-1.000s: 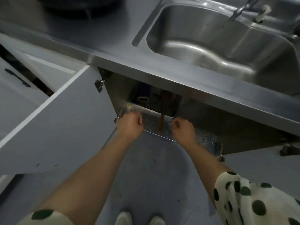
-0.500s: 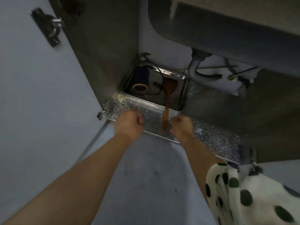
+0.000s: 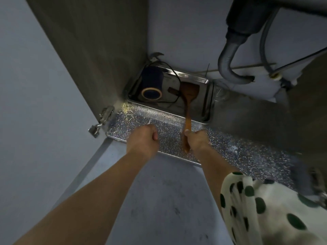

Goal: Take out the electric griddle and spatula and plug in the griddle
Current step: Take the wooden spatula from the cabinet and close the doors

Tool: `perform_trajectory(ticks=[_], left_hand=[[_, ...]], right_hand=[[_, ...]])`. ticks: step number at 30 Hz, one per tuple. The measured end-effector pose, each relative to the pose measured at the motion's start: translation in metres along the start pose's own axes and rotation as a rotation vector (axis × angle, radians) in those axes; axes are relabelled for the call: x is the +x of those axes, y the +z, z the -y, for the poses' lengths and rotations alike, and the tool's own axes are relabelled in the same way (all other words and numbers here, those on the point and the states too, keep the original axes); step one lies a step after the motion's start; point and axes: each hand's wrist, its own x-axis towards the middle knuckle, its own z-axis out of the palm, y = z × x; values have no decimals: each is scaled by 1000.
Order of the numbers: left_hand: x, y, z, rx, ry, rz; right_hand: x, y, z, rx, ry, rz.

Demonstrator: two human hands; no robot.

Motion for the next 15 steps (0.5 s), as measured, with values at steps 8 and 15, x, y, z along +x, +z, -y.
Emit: perform_trajectory(ticks=[8, 15], left_hand=[[11, 12, 9, -2, 15, -1], [15, 4, -2, -10, 0, -9]], right_hand=[[17, 7, 0, 320, 112, 226], [11, 1, 15, 392, 33, 189]])
